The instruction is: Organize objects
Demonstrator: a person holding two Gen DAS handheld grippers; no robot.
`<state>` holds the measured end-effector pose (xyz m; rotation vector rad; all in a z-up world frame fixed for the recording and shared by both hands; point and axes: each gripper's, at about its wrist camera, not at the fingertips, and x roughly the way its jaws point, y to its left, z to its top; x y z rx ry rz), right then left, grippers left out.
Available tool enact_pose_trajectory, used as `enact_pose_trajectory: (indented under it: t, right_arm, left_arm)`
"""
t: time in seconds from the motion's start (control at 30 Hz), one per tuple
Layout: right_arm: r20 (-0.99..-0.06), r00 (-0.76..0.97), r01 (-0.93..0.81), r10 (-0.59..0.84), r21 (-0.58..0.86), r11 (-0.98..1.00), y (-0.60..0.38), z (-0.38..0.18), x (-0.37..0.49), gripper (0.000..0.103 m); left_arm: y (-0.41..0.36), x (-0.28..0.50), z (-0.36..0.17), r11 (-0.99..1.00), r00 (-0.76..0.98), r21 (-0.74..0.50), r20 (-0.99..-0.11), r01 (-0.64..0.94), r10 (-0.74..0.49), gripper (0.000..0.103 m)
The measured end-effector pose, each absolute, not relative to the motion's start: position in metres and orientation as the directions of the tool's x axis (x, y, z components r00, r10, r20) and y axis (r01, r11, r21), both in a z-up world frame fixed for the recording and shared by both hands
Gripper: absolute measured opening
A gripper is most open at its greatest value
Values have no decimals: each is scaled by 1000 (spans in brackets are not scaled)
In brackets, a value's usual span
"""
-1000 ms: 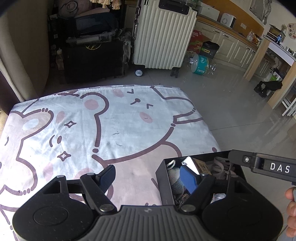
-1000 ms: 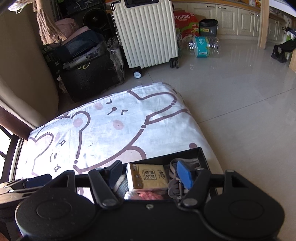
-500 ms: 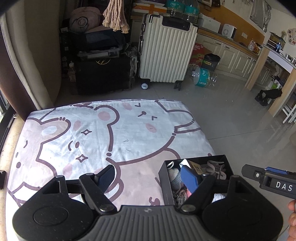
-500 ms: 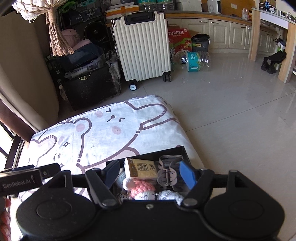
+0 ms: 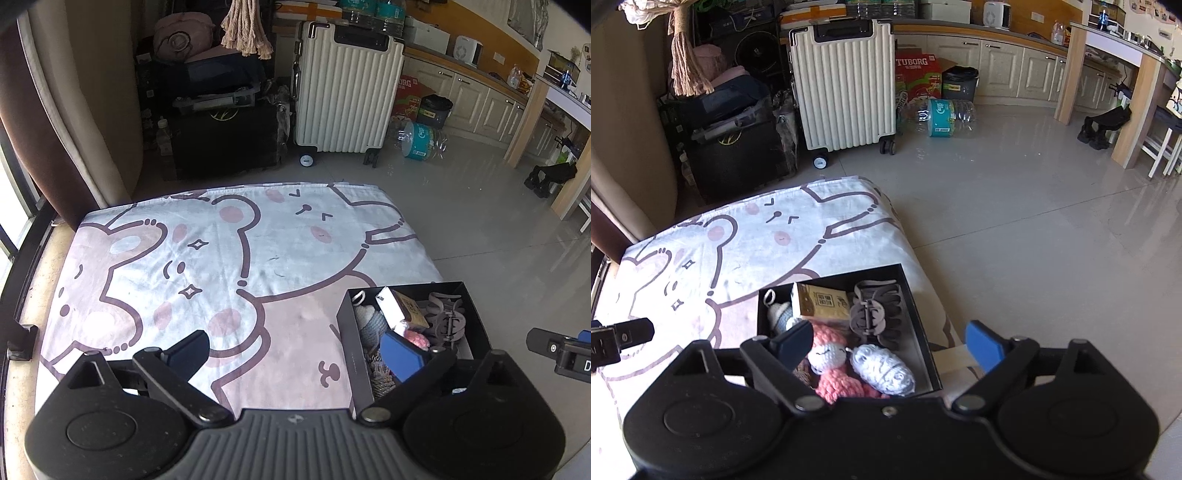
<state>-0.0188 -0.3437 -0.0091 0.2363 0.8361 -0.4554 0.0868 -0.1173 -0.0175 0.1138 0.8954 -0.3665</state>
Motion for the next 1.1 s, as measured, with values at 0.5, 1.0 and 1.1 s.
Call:
enact_pose_trajectory:
  t: [0.5, 1.0, 1.1]
  right_arm:
    - [-773, 538, 484, -335, -42, 874, -338, -14, -24, 103]
    - [-793, 514, 488, -327, -43, 872, -337, -20, -22, 103]
    - [-794, 512, 490, -327, -43, 871, -337, -20, -23, 103]
  left_arm:
    - [-121, 81, -24, 939, 553, 31, -815, 341, -174, 103]
    - [-129, 78, -27, 932, 546, 46, -820, 359, -170, 103]
    - [-130, 77, -27, 929, 545, 46, -820, 366, -174, 103]
